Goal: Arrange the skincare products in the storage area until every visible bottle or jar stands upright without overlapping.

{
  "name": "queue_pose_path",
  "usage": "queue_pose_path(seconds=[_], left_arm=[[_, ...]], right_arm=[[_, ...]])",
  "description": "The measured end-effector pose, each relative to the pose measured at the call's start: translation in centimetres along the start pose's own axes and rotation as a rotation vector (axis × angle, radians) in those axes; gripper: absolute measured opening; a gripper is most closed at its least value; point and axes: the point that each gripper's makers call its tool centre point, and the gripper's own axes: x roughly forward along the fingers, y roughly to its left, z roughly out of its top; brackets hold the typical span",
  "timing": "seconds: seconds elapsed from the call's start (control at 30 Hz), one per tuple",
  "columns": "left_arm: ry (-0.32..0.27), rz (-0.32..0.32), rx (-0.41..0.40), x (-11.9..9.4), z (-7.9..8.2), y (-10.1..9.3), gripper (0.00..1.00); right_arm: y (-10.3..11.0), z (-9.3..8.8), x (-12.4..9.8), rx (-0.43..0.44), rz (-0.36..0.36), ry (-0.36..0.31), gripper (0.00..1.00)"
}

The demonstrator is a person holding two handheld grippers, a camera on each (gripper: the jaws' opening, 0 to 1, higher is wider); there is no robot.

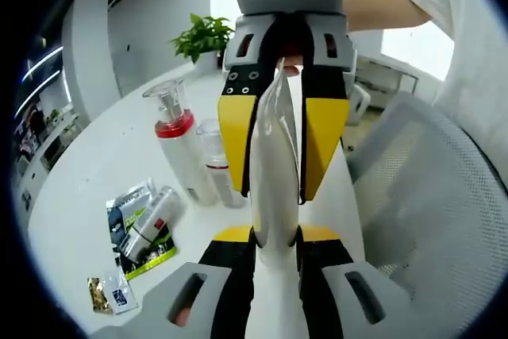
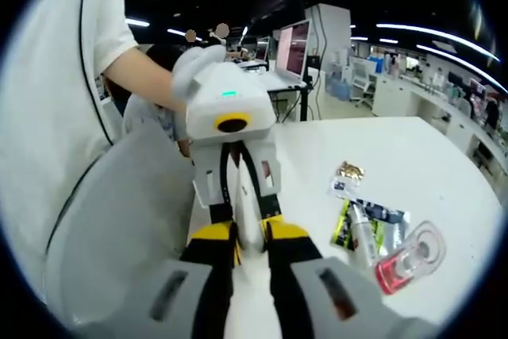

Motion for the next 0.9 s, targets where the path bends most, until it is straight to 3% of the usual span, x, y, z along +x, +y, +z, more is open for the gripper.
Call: queue_pose_path(seconds=[0.17, 0.43, 0.9], left_arm=[[-0.009, 0.006, 0.004, 0.2, 0.1, 0.2, 0.16], [-0.015, 0.004, 0.008, 0.3, 0.3, 0.6, 0.16], [-0.022, 0.009, 0.006, 0.5, 0.8, 1.9, 0.16]], right_arm=[[-0.1, -0.5, 0.1, -0.006, -0.026, 0.015, 0.19], [-0.5, -0.4, -0.5, 0.042, -0.093, -0.039, 0.34], [-1.3, -1.4, -3.7, 0.165, -0.265, -0.108, 0.58]])
